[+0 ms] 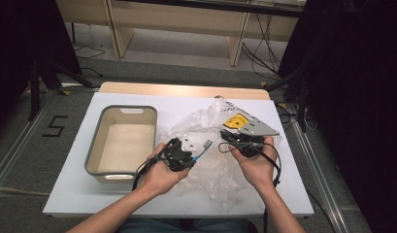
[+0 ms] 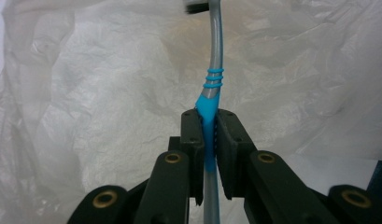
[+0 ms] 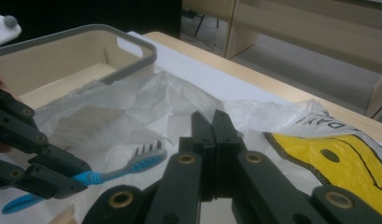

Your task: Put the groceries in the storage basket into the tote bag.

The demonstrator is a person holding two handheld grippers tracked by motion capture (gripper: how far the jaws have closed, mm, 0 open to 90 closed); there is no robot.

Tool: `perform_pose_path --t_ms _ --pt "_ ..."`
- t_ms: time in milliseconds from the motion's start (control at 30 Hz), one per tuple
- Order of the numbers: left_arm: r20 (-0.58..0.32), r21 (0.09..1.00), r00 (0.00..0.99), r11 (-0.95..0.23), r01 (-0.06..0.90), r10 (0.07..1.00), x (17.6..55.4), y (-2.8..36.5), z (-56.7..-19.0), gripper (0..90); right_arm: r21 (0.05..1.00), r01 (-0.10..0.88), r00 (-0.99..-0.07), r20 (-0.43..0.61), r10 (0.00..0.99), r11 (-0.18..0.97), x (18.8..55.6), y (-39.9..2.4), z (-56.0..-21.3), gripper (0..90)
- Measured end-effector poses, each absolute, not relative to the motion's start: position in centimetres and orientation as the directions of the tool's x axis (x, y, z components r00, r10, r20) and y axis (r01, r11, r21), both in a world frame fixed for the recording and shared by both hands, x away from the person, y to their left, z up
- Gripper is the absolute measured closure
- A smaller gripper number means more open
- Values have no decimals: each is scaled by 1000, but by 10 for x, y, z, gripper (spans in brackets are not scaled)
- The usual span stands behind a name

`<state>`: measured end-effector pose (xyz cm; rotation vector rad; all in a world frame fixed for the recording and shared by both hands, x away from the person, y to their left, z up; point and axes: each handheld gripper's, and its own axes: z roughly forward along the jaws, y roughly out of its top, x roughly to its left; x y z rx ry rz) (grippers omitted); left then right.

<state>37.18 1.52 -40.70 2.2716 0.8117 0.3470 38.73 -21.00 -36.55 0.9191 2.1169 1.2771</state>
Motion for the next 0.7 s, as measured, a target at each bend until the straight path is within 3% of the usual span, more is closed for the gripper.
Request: perform_pose_path --t_ms 700 --pt "4 668 759 -567 483 651 391 -3 -416 815 899 286 -653 -70 754 331 387 -210 -364 900"
